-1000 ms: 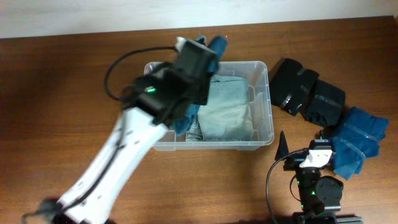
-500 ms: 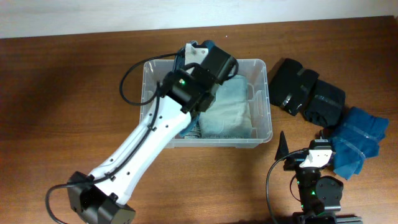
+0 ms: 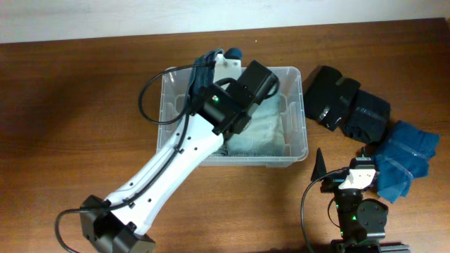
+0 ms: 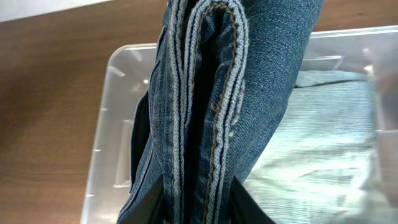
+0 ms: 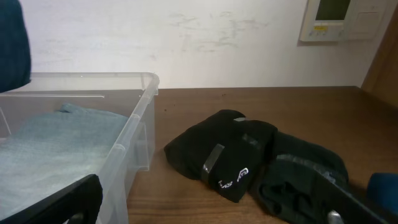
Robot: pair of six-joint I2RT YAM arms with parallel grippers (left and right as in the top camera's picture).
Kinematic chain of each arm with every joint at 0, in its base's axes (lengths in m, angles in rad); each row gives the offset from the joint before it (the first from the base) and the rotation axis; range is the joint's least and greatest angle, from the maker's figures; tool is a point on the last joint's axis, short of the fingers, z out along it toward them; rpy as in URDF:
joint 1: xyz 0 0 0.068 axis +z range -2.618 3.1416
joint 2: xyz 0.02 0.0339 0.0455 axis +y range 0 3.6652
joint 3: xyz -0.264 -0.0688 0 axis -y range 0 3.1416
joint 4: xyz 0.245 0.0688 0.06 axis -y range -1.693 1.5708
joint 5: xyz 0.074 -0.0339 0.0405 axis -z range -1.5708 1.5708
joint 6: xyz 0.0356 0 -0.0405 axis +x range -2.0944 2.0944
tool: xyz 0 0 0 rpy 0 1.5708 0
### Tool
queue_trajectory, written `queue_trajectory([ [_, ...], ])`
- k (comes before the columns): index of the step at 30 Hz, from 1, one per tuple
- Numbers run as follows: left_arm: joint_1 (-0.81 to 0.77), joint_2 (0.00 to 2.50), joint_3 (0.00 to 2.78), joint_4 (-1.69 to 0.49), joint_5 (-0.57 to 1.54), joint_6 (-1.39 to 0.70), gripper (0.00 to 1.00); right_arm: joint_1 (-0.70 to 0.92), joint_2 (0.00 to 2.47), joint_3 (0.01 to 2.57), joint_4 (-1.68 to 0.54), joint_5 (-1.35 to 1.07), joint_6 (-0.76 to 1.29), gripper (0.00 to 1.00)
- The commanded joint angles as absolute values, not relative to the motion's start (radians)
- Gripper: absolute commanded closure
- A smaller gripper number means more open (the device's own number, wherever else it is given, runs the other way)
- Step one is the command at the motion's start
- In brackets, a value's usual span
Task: Pack container
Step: 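Carry the dark-blue jeans into the bin and lay them down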
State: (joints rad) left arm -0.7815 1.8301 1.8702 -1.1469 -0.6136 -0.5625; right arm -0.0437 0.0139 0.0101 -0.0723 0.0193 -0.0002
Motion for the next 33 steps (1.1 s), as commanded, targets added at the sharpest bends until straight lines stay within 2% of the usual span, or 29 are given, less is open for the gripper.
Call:
queue_trajectory([
  [1, -0.815, 1.814, 1.937, -1.111, -0.704, -0.544, 0.99, -0.046, 0.007, 0.006, -0.080, 0.035, 0.006, 0.02],
  [7, -0.830, 1.814, 2.064, -1.078, -0.571, -0.545, 1.00, -0.046, 0.007, 0.006, -0.080, 0.035, 0.005, 0.02],
  [17, -0.833, 1.823, 2.071, -1.017, -0.485, -0.546, 1.00, -0.046, 0.007, 0.006, -0.080, 0.035, 0.005, 0.02],
  [28, -0.837, 1.840, 2.071, -1.023, -0.540, -0.550, 1.00, -0.046, 0.007, 0.006, -0.080, 0.035, 0.006, 0.02],
  [33, -0.842, 1.887, 2.071, -1.085, -0.573, -0.677, 1.00, -0.046, 0.007, 0.006, -0.080, 0.035, 0.006, 0.02],
])
